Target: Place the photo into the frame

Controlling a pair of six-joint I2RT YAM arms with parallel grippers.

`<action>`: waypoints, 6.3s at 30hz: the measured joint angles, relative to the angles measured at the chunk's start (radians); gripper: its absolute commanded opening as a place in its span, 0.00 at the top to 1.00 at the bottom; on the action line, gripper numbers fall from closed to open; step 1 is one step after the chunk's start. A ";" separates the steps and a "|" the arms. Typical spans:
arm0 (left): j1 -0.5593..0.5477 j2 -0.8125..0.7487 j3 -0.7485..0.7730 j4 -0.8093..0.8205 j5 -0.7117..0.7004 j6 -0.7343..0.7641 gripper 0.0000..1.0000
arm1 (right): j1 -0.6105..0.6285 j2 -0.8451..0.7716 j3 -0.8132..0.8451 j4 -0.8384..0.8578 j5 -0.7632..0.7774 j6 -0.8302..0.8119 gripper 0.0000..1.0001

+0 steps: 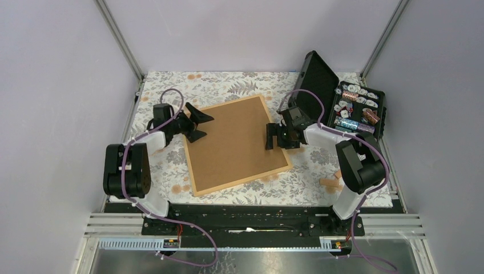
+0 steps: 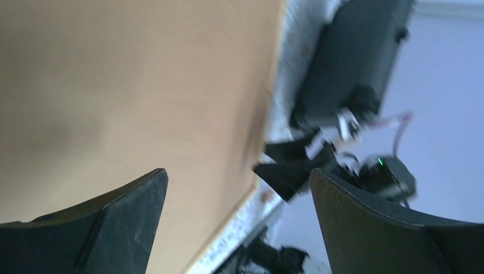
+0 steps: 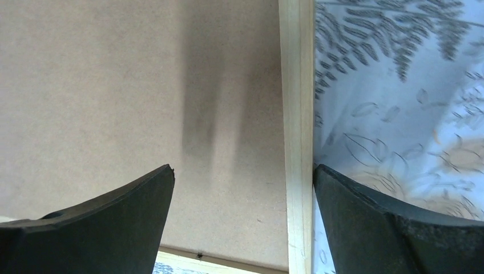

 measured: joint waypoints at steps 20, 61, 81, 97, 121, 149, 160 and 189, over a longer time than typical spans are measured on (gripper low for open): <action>0.080 -0.140 0.152 -0.447 -0.167 0.263 0.01 | 0.055 -0.013 -0.003 -0.018 0.084 0.013 0.04; 0.177 -0.196 -0.177 -0.431 -0.142 0.273 0.01 | 0.214 0.171 0.417 -0.220 0.325 -0.009 0.00; -0.191 -0.188 -0.175 -0.418 -0.208 0.148 0.01 | 0.043 0.584 0.846 -0.113 0.323 -0.145 0.00; -0.393 -0.442 -0.039 -0.596 -0.280 0.209 0.01 | 0.106 0.571 1.001 -0.255 0.153 -0.082 0.00; -0.070 0.576 0.816 -0.398 -0.364 0.299 0.01 | 0.127 -0.312 -0.188 -0.117 0.009 0.264 0.01; -0.146 -0.129 -0.041 -0.443 -0.329 0.356 0.01 | 0.060 -0.113 -0.079 -0.212 0.257 0.118 0.00; -0.200 -0.255 0.052 -0.769 -0.469 0.409 0.05 | 0.004 -0.058 -0.038 -0.163 0.203 0.100 0.00; -0.277 -0.150 0.035 -0.852 -0.536 0.401 0.06 | -0.001 -0.091 -0.002 -0.286 0.128 0.105 0.00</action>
